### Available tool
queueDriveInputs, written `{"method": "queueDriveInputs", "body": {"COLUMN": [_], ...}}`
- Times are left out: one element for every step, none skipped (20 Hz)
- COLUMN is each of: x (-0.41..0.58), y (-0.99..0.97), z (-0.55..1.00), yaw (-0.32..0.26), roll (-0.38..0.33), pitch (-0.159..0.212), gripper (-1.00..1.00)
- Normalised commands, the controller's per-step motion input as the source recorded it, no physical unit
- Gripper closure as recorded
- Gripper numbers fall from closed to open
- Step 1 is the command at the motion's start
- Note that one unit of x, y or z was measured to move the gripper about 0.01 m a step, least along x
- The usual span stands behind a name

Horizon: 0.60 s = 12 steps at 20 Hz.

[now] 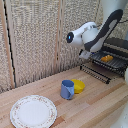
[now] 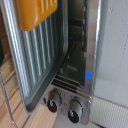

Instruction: Kindly employ your clamp to softly take hold of the bread. Delicately rest it on the oven pan, verifying that it is even on the surface. Using your clamp and attentiveness, smoothly glide the pan into the oven and along the appropriate brackets, securing it in position.

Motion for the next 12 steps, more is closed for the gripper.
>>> {"method": "queueDriveInputs", "body": {"x": [0.303, 0.283, 0.274, 0.246, 0.237, 0.217, 0.18, 0.143, 0.111, 0.12, 0.203, 0.186], "y": [-0.23, -0.22, -0.23, -0.25, -0.24, -0.36, -0.4, -0.52, -0.55, -0.51, -0.47, -0.42], "z": [-0.49, -0.45, -0.41, -0.33, -0.2, -0.04, 0.0, 0.0, 0.0, 0.0, 0.0, 0.0], "yaw": [0.168, 0.176, 0.183, 0.195, 0.204, 0.205, 0.195, 0.165, 0.148, 0.129, 0.105, 0.094], "roll": [-0.152, -0.137, -0.116, -0.093, -0.064, -0.012, 0.0, 0.0, 0.0, 0.0, 0.0, 0.0], "pitch": [0.189, 0.179, 0.175, 0.154, 0.129, 0.071, 0.033, 0.0, 0.0, 0.0, 0.01, 0.026], "gripper": [-1.0, -1.0, -1.0, -1.0, -1.0, -1.0, -1.0, -1.0, -1.0, -1.0, -1.0, -1.0]}}
